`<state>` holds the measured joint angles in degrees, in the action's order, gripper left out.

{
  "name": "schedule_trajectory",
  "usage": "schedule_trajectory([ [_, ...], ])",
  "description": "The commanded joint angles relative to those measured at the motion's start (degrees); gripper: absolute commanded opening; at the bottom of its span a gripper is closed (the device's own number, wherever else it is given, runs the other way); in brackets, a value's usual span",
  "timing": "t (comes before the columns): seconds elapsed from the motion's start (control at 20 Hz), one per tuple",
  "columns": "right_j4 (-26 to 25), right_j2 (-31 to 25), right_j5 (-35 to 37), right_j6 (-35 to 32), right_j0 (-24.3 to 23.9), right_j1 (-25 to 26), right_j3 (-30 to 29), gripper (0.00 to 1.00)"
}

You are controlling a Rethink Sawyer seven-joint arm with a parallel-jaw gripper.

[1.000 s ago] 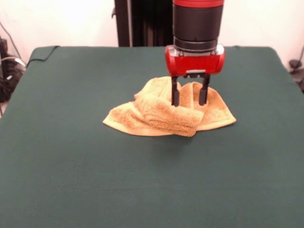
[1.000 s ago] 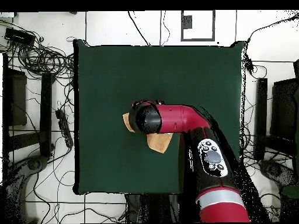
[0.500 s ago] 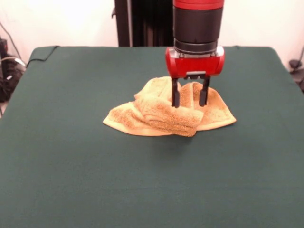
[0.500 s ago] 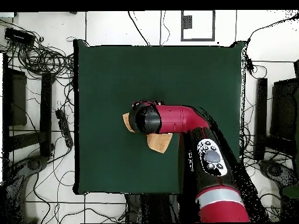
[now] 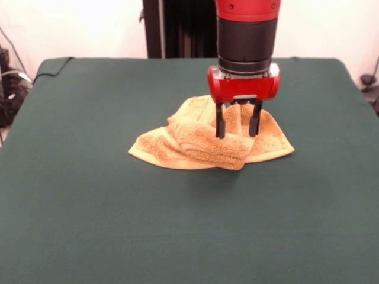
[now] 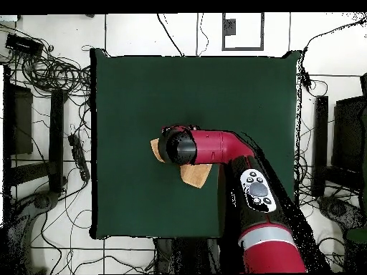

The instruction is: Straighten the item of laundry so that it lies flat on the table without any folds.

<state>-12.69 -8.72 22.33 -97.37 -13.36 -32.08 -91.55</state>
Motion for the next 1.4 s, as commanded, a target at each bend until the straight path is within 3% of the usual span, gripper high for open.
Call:
schedule_trajectory([
  [0.05, -0.9, -3.94, -2.86, -4.96, 2.12, 3.74, 0.6, 1.0],
  [1.4, -1.82, -3.48, -9.45, -5.06, 2.01, 8.93, 1.21, 1.0],
])
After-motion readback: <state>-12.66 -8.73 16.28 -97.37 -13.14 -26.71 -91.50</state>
